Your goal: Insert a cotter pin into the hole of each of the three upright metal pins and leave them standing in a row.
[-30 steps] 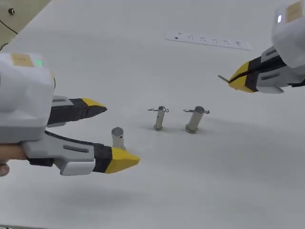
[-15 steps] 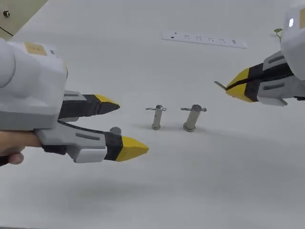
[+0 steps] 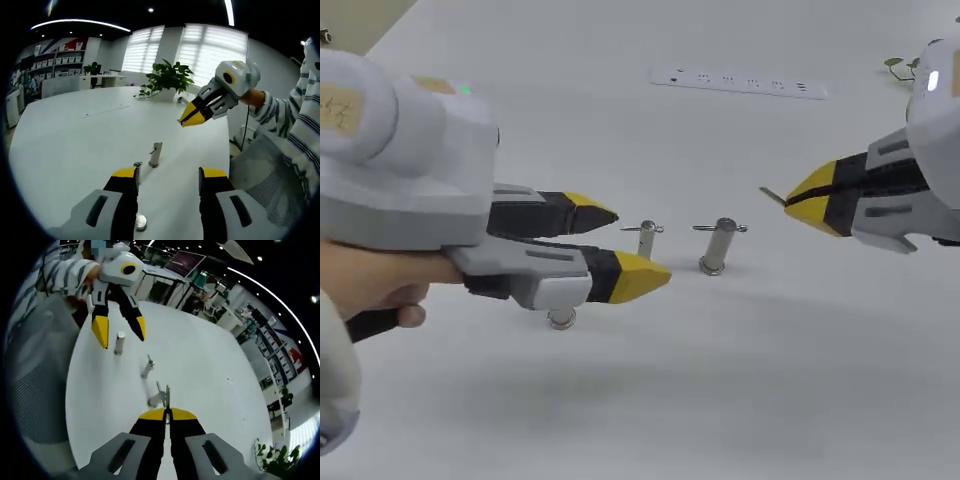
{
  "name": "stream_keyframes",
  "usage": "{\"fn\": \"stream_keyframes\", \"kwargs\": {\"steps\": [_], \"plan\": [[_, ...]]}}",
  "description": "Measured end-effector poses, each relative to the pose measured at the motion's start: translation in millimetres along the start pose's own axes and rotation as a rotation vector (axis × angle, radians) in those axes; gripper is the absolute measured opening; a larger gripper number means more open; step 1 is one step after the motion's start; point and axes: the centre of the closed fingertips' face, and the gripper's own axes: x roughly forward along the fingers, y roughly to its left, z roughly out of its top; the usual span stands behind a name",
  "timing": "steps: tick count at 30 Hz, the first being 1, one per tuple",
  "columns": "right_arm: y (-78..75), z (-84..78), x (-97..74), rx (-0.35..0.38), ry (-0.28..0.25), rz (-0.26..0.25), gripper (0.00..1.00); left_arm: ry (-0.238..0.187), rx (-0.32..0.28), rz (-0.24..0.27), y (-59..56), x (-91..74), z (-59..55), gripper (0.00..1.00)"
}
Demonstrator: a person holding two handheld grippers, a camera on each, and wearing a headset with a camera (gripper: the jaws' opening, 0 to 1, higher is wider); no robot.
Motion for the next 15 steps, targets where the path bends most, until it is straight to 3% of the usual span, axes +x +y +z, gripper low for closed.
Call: {"fn": "stream_keyframes", "kwargs": {"steps": [6, 15], "plan": [[9.8, 14.2, -3.6, -0.024, -0.033, -0.024, 0.03, -0.022, -0.021, -0.021, -3.9, 9.0, 8.2, 0.43], [28.4, 30.4, -2.8, -0.055, -0.067, -0.013, 0.03, -0.025, -0.071, -0.046, -8.8, 12.4, 11.8, 0.34]]}}
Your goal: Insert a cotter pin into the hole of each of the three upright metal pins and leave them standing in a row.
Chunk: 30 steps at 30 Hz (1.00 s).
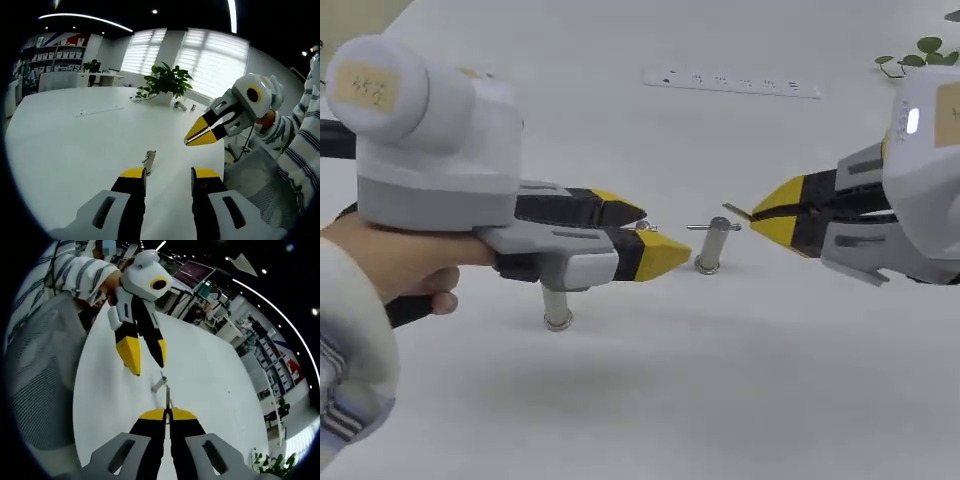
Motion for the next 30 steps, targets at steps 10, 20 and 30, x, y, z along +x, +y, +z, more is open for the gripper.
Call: {"fn": "stream_keyframes", "kwargs": {"steps": [10, 20, 30], "plan": [[8.9, 12.9, -2.1, -0.015, -0.017, 0.003, 0.03, -0.018, -0.114, -0.062, -9.5, 4.2, 2.3, 0.21], [15.1, 13.3, 3.1, -0.054, -0.007, 0.004, 0.03, -0.012, -0.183, -0.126, -20.9, 5.6, 3.8, 0.14], [22.7, 13.9, 7.3, -0.071, -0.001, 0.018, 0.03, -0.006, -0.196, -0.144, -25.6, 6.3, 3.0, 0.10]]}}
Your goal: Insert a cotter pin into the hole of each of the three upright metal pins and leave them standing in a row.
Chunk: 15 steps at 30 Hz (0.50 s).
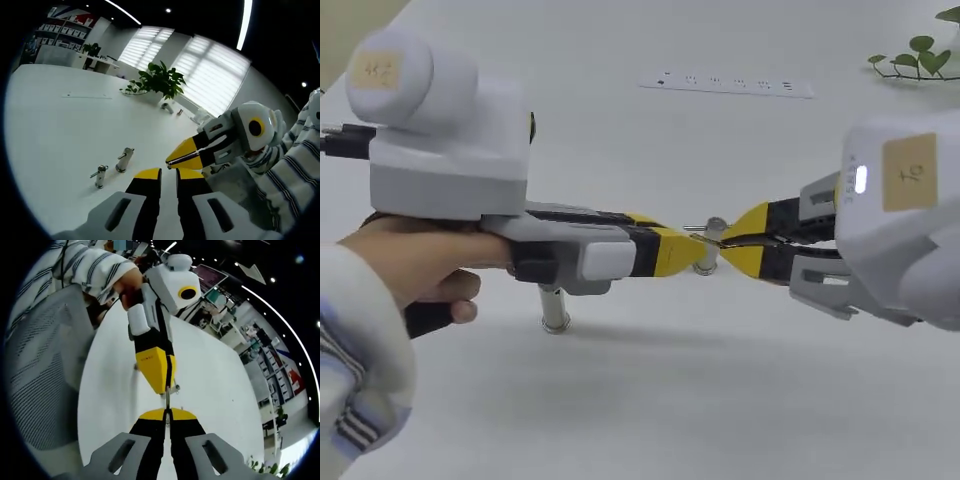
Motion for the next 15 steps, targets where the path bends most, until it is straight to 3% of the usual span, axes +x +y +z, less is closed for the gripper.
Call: {"fn": "stream_keyframes", "kwargs": {"steps": [15], "plan": [[5.9, 6.4, 2.8, -0.015, -0.015, 0.005, 0.03, 0.008, -0.008, -0.010, -1.9, 2.1, -2.3, 0.06]]}}
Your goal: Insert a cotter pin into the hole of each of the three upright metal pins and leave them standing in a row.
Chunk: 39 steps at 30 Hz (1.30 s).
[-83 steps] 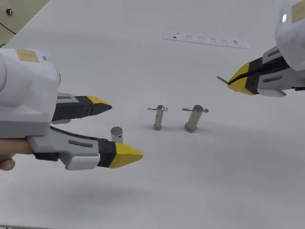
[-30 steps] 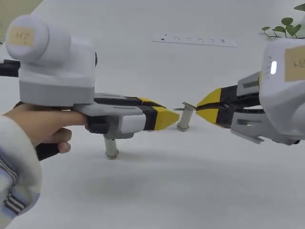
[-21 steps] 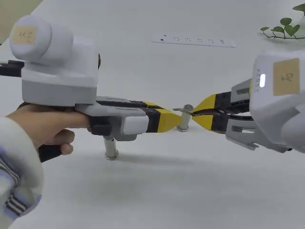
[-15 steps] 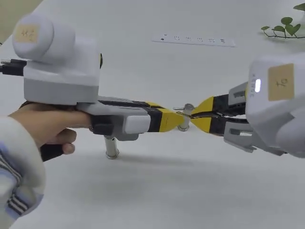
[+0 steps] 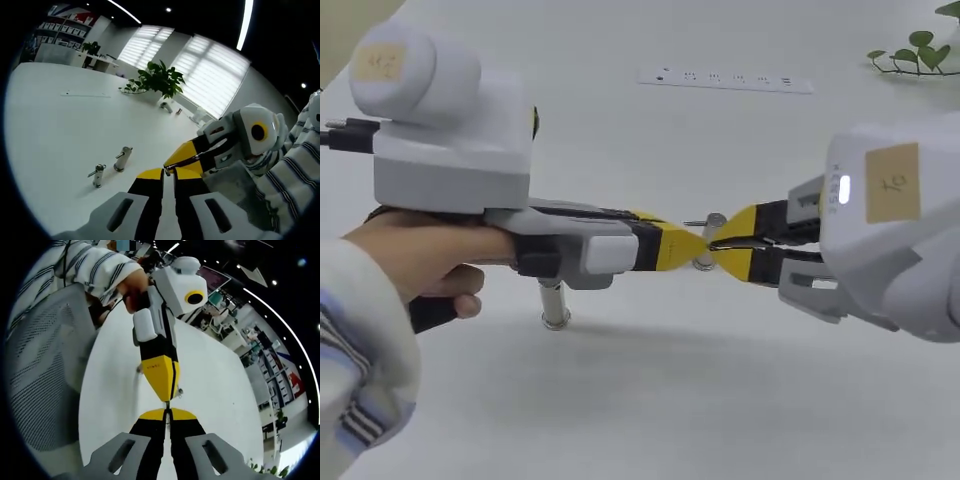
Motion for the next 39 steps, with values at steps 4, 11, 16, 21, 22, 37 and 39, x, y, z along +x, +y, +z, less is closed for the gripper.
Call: {"fn": "stream_keyframes", "kwargs": {"steps": [4, 11, 16, 21, 22, 37, 39], "plan": [[0.3, 0.1, 0.7, -0.005, 0.001, -0.003, 0.03, 0.002, -0.010, 0.002, 0.7, 0.6, -1.1, 0.04], [-0.5, 2.2, 0.1, -0.018, 0.002, -0.006, 0.03, 0.000, -0.024, -0.001, 1.0, -0.3, -1.0, 0.03], [-1.9, 4.4, 0.4, -0.032, 0.005, -0.011, 0.03, 0.004, -0.021, 0.001, 0.0, -0.8, -2.3, 0.03], [-2.8, 5.2, 0.9, -0.034, 0.004, -0.013, 0.03, 0.002, -0.027, 0.001, 2.4, -2.0, -0.9, 0.03], [-2.9, 5.2, 1.1, -0.032, 0.004, -0.013, 0.03, 0.002, -0.028, 0.001, 2.4, -2.0, -0.9, 0.03], [-7.0, 6.6, -1.8, -0.045, 0.005, -0.028, 0.03, -0.026, -0.122, 0.002, 2.6, -1.1, 4.1, 0.02], [-7.2, 7.2, -2.1, -0.045, 0.002, -0.031, 0.03, -0.026, -0.130, 0.005, 3.0, -1.8, 4.1, 0.01]]}}
